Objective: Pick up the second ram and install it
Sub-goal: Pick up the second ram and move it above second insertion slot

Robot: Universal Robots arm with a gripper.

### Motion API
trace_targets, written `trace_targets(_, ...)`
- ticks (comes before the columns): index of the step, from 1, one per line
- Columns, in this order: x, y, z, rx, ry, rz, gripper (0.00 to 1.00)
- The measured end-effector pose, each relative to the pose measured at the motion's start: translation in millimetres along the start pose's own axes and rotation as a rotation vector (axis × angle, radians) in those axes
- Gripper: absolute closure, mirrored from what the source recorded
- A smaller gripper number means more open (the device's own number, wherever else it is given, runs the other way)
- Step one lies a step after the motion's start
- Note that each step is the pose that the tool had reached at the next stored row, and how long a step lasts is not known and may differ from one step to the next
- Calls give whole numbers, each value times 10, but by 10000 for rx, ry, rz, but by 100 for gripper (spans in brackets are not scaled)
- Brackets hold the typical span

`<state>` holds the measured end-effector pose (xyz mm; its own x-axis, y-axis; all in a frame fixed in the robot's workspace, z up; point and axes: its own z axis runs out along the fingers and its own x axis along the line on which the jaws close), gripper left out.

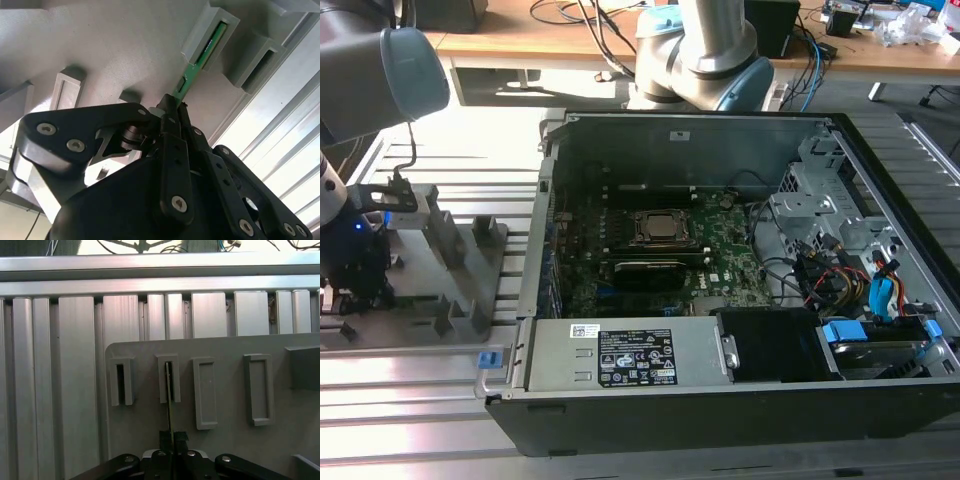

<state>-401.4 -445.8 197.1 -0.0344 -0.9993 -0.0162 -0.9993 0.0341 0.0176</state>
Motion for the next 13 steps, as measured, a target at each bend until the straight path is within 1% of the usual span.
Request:
trace_targets(10,3,0,-5,1,-1,7,86)
trace_targets(11,2,1,-35,0,0,8,86)
trace_targets(12,1,1,-86,0,0,8,86)
trace_targets(13,0,3,-165,1,0,9,86)
